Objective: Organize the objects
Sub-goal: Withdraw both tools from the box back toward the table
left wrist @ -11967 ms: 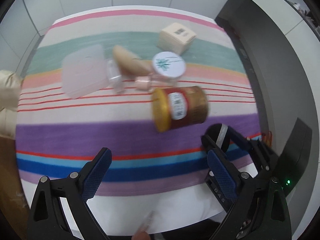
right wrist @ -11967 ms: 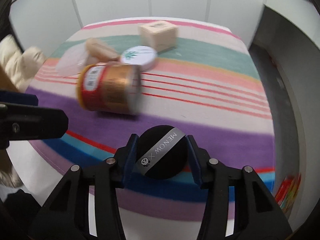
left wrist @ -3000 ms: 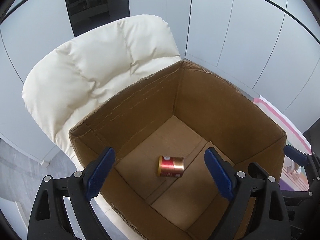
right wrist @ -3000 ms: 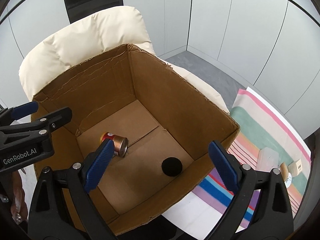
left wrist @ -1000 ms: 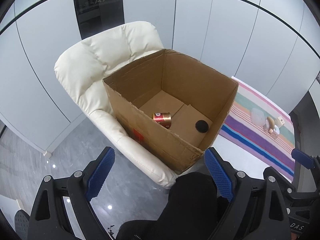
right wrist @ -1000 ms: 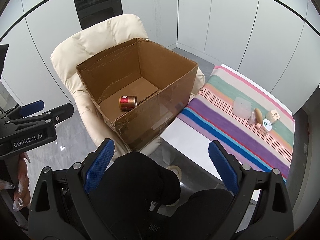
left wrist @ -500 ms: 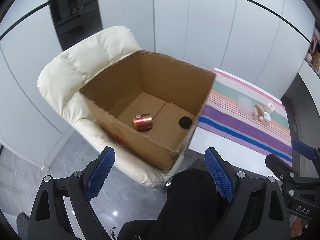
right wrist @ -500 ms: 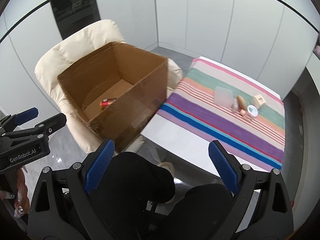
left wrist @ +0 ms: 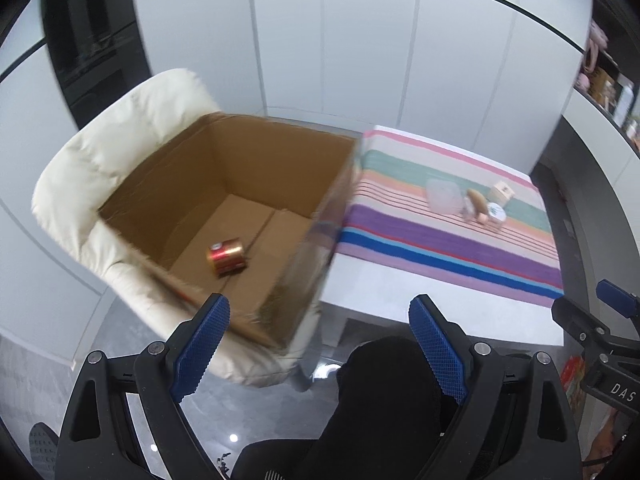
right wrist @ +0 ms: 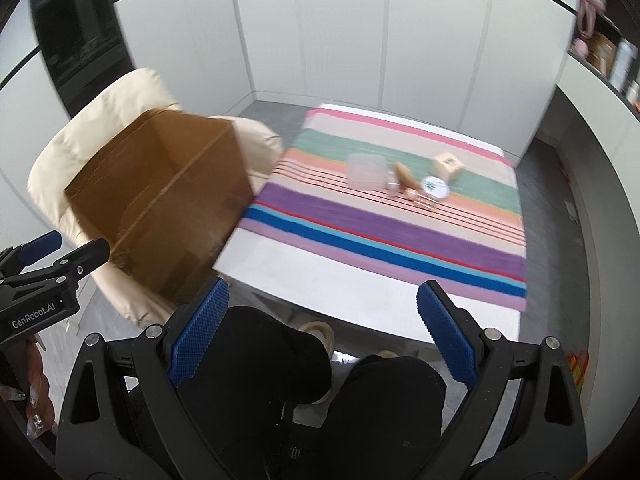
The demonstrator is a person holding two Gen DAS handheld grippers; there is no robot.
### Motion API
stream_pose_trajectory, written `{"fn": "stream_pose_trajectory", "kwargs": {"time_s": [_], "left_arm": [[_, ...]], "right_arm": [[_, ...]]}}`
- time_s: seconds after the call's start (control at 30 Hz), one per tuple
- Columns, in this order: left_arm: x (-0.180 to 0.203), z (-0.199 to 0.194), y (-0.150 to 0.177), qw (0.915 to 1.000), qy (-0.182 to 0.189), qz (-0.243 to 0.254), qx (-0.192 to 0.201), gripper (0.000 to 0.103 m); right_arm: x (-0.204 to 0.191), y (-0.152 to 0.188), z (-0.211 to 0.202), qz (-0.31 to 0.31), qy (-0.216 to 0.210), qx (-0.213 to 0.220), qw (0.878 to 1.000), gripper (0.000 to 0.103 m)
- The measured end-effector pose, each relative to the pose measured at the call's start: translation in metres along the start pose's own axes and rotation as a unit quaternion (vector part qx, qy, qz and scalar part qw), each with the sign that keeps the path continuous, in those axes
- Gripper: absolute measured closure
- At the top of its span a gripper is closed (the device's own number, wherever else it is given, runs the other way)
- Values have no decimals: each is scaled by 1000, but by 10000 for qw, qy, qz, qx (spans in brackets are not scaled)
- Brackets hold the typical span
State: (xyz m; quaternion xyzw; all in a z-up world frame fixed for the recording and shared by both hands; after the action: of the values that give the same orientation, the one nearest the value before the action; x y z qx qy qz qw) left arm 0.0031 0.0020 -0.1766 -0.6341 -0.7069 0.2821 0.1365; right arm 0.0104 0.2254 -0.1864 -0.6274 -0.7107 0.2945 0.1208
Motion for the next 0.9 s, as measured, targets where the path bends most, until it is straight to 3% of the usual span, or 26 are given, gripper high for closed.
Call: {"fn": "stream_pose_trajectory", "kwargs": {"time_s": [0.3,0.53,0.73,0.9], "left_arm": [[73,3,-2,9974,358,623,75,11],[114,8,-8,9943,641,805,284,11],[142,22,-13,9928,587,911,513,11],[163,52,-18,9924,473,1096,315,11]], "right_arm": [[69,19,-15,634,399,13,9972,6],[119,35,-17,1054,698,-32,9920,6],[152,43,-5,1288,804,-76,9884,6],[174,47,17,1478,755,-256,9858,6]]}}
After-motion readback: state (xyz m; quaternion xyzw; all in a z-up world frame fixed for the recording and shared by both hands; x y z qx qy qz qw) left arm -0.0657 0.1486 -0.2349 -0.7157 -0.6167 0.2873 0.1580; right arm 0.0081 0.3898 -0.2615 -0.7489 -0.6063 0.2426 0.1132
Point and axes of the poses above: each gripper's, at about its wrist camera, not at the fingertips, and z roughly the way its jaws point, x to its right, y to its underside, the point moved 6 cm from there along z, roughly the way its jaws point, and after that the axes turned 11 degrees about -y, right-handed, at the moved point
